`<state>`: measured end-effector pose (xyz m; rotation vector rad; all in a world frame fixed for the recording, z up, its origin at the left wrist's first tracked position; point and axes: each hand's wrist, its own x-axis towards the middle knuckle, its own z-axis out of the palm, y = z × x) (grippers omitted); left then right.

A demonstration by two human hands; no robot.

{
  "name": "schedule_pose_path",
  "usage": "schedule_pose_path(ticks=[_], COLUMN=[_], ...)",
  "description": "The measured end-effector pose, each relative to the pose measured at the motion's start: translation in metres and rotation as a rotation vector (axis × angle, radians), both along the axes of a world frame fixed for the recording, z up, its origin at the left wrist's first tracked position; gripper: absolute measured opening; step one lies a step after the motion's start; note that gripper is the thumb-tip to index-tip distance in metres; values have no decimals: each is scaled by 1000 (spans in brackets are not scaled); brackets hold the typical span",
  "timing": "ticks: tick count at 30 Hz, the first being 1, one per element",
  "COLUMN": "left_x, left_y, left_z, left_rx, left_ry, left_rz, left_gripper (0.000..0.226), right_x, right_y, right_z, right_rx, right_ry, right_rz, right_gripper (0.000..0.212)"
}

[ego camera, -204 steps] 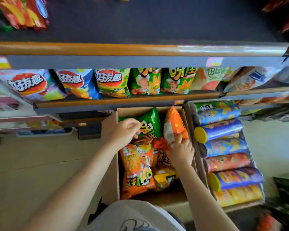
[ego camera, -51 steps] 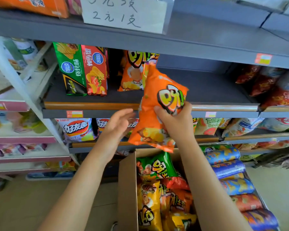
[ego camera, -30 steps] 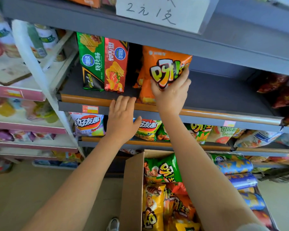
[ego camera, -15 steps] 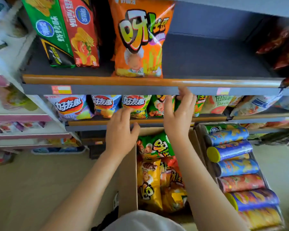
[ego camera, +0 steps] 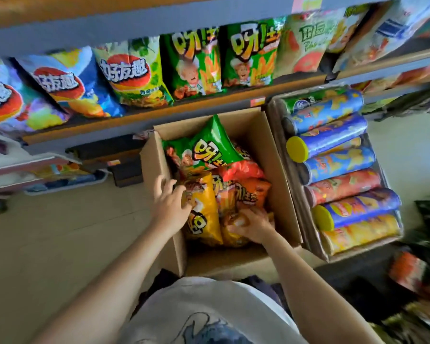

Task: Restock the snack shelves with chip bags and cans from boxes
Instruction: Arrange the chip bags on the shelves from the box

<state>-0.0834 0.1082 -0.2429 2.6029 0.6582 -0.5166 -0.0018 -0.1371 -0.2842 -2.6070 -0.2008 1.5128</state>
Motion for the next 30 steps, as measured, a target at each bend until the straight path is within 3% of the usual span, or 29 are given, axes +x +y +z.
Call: schedule_pose_path(ticks=[2, 5, 8, 11, 14, 16, 18, 21, 23, 25, 27, 30], left_x=[0, 3, 9, 13, 19, 26, 31, 33, 36, 40, 43, 38], left_y=[0, -2, 1, 8, 8, 7, 8, 11, 13, 18, 30, 48], left_z=[-1, -1, 0, 4, 25, 46, 66, 89, 98, 103, 106, 103], left_rx=[8, 20, 31, -23, -4, -207, -672, -1160, -1413, -1662, -1762, -1632], left_ry=[-24, -50, -56, -40, -41, -17, 93, 298, 251, 52, -165, -294], left_rz=[0, 30, 42, 99, 200, 383, 605, 636, 757, 973, 1106, 1215], left_gripper=[42, 36, 32, 27, 25, 39, 58, 86, 95, 99, 90, 66], right_x=[2, 4, 13, 37, 57, 65, 68, 63, 53, 34, 7, -27], right_y=[0, 13, 25, 36, 47, 57, 70, 92, 106, 120, 132, 141], right_z=[-2, -2, 2, 32, 78, 107, 135, 169, 182, 181, 167, 140], right_rx=[31, 35, 55, 134, 257, 342, 483, 671, 795, 934, 1019, 1029], right_ry=[7, 8, -77, -196, -511, -714, -907, -1134, -1179, -1158, -1100, -1029], right_rz=[231, 507, 469, 345, 384, 414, 382, 279, 213, 245, 357, 487], right_gripper=[112, 91, 50, 42, 35, 32, 34, 38, 42, 38, 32, 36])
